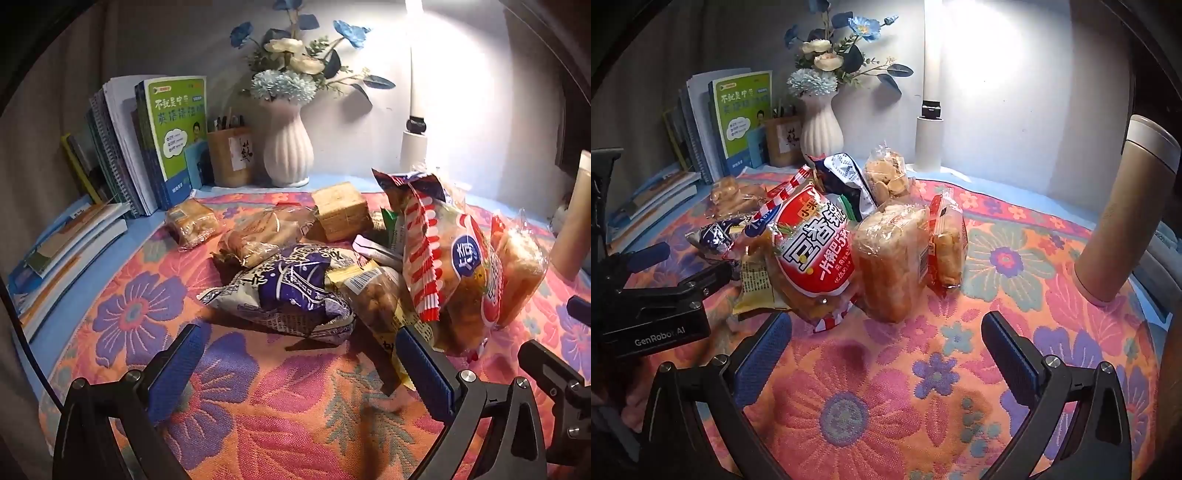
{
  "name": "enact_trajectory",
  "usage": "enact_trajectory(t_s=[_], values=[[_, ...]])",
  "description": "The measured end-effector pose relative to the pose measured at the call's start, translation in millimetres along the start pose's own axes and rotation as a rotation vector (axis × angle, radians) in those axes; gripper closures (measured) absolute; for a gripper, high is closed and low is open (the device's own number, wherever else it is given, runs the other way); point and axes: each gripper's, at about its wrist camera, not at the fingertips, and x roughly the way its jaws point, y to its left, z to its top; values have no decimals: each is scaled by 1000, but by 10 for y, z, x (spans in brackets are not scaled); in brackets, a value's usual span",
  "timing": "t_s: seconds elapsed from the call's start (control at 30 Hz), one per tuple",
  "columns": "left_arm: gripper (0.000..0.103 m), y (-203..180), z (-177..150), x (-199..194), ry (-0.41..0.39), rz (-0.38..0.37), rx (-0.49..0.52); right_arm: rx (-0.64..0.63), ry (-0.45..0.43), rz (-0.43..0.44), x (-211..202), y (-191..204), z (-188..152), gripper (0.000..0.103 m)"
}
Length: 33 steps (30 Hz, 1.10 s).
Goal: Organize snacks
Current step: 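Move both grippers toward the snack pile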
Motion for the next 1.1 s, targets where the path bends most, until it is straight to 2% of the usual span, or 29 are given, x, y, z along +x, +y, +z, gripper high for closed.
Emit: enact_trajectory(t_s=[0.17,0.33,0.53,0.73,0.83,1.1], values=[[0,96,8,3,-2,-19,-60,30,-43,-25,-44,-51,-10,0],[0,69,14,38,20,-23,-55,38,-61,-52,-89,-51,-16,0],[0,117,27,98,58,-76,-81,25,-26,-53,-60,-37,2,0],[0,269,-1,47,30,-94,-160,28,-44,-60,-77,-60,-5,0],[0,290,-7,32,23,-125,-164,22,-46,-73,-79,-45,-7,0],[0,276,-11,7,15,-121,-154,16,-43,-61,-62,-39,5,0]])
